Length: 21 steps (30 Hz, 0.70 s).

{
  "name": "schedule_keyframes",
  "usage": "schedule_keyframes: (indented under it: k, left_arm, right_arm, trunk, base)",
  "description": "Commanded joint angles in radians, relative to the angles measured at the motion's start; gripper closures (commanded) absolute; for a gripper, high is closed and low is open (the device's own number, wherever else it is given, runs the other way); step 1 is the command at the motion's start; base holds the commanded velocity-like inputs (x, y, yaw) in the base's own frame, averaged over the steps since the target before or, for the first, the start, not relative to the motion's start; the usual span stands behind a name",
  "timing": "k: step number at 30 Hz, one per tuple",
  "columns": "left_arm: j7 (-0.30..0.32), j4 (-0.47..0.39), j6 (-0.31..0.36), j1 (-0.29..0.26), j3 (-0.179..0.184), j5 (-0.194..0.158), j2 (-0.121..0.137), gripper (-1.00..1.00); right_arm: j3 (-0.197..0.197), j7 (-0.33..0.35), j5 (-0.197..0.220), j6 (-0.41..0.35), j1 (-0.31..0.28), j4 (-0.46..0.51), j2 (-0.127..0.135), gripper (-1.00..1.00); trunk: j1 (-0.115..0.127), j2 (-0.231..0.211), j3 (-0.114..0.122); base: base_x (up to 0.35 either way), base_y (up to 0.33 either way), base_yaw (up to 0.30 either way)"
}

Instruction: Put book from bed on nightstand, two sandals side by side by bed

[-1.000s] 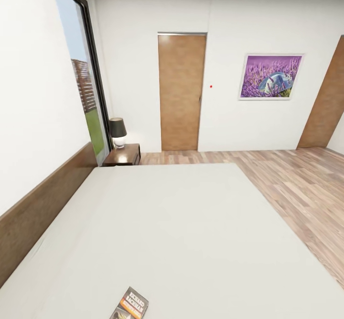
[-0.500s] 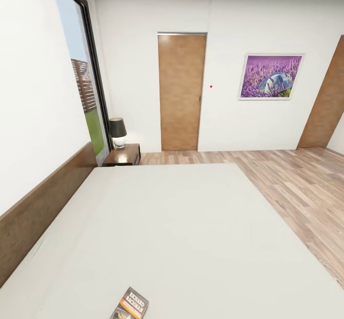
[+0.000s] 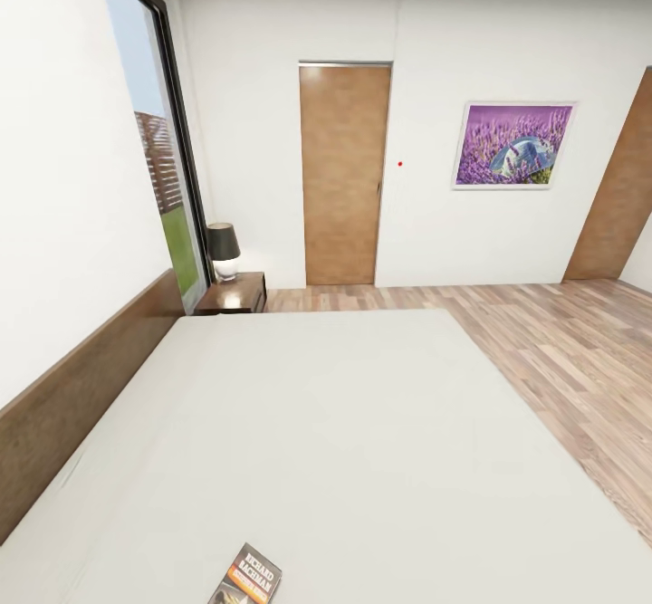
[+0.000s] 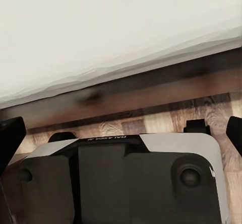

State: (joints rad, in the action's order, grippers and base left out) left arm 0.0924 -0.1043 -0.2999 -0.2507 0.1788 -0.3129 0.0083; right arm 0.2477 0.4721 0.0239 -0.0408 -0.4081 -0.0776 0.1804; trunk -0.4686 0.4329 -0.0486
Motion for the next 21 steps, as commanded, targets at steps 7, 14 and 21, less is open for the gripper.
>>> schedule_keyframes:
  k: [7,14,21]
  left_arm:
    - [0.006,-0.105,0.003,-0.004,0.007,-0.011,0.036,-1.00]
    - [0.006,-0.182,0.068,-0.006,0.007,-0.012,0.048,-1.00]
    - [0.006,-0.498,0.316,-0.009,0.006,-0.012,0.051,-1.00]
  right_arm:
    - [0.007,0.003,0.003,-0.004,-0.002,-0.002,0.001,-1.00]
    - [0.007,0.003,0.003,-0.004,-0.001,-0.002,0.001,-1.00]
    - [0.007,0.003,0.002,-0.004,-0.001,-0.002,0.000,-1.00]
  trunk:
    - [-0.001,0.002,-0.002]
    - [-0.001,0.002,-0.002]
    - [-0.001,0.002,-0.002]
  base:
    - [0.000,0.000,0.000]
    - [0.000,0.000,0.000]
    - [0.000,0.000,0.000]
